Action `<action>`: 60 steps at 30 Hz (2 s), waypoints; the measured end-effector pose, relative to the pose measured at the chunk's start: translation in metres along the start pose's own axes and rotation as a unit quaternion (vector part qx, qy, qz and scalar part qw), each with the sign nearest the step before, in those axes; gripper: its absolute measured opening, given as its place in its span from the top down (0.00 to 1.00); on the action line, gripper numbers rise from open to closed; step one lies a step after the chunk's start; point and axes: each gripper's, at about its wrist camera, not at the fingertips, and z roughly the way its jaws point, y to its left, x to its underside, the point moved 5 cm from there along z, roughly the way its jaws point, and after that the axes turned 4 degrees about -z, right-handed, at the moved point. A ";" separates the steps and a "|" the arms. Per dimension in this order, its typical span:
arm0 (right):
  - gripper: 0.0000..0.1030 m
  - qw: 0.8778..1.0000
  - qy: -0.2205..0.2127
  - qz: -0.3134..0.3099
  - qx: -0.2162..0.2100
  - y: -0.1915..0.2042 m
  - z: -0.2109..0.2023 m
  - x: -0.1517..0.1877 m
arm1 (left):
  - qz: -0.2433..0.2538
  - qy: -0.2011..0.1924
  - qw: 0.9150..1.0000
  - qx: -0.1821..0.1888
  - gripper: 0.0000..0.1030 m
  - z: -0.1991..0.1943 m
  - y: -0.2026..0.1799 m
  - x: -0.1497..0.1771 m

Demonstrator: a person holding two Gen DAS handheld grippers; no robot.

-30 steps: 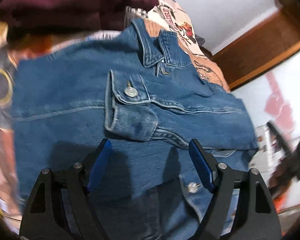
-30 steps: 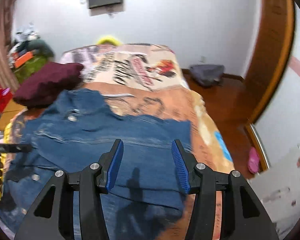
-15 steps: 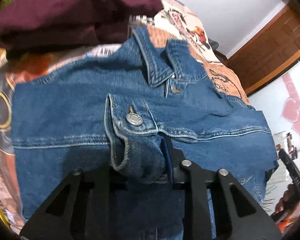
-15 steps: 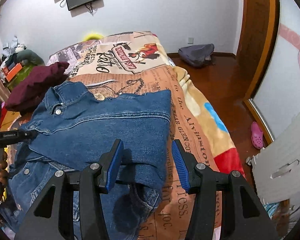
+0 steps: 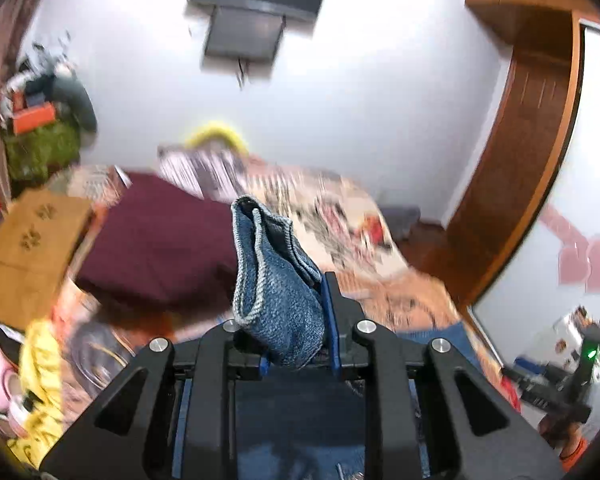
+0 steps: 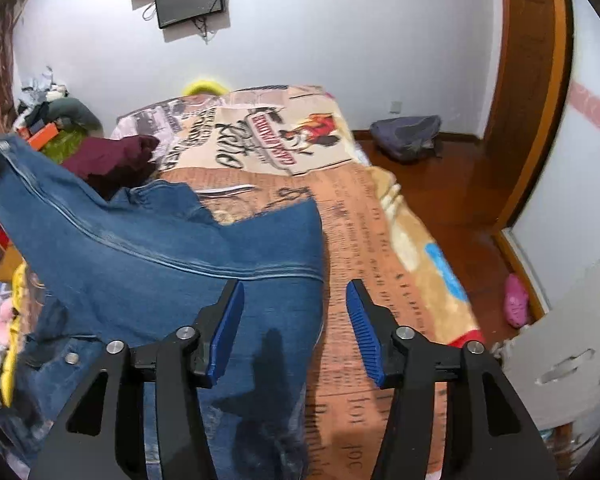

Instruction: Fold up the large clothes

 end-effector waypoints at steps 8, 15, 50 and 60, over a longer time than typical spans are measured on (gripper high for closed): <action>0.50 0.998 0.058 -0.006 -0.026 0.019 0.037 0.020 | 0.002 0.084 0.993 -0.079 0.79 0.021 0.071 0.040; 0.44 0.997 0.076 0.004 -0.034 0.016 0.040 0.032 | -0.046 0.222 0.969 -0.096 0.72 0.056 0.132 0.123; 0.43 0.985 0.124 0.088 -0.083 -0.006 0.081 -0.002 | -0.067 0.331 0.939 -0.069 0.36 0.110 0.195 0.169; 0.55 0.983 0.131 0.059 -0.116 0.006 0.125 -0.020 | -0.149 0.295 0.944 0.007 0.35 0.156 0.190 0.171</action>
